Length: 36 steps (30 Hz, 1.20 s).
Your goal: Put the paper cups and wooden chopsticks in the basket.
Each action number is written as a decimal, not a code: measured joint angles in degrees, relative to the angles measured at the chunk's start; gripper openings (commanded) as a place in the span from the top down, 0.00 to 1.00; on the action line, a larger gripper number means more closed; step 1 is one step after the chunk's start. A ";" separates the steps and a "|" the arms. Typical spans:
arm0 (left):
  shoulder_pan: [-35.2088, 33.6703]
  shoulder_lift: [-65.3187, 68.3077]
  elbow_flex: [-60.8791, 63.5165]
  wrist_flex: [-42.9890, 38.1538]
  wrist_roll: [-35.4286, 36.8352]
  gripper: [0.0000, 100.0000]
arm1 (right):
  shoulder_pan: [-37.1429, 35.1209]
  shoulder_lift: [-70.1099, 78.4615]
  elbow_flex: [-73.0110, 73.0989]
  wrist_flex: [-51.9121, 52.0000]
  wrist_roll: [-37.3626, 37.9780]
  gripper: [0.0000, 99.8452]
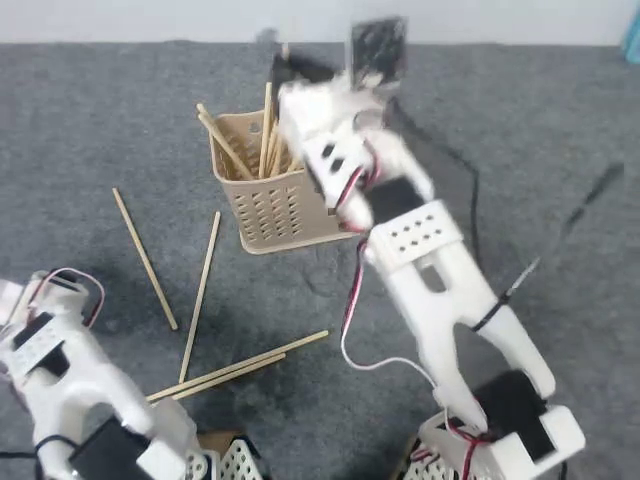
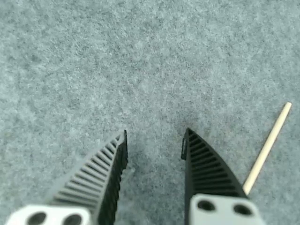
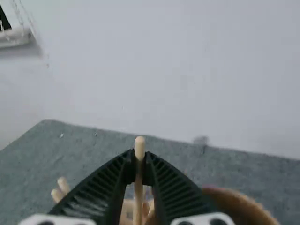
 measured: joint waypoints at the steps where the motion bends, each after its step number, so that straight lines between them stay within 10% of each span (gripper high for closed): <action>1: 0.00 0.00 0.00 0.00 0.00 0.82 | -0.79 -0.62 2.29 -0.44 0.00 0.93; 13: 0.00 0.00 0.00 0.00 0.00 0.82 | -4.66 -11.78 6.77 2.37 0.09 0.87; 24: 0.00 0.00 0.00 0.00 0.00 0.82 | -3.34 -24.70 -16.70 40.79 0.09 0.88; 36: 0.79 0.00 0.00 0.18 -0.09 0.82 | 8.62 -37.01 -7.91 70.68 0.09 0.88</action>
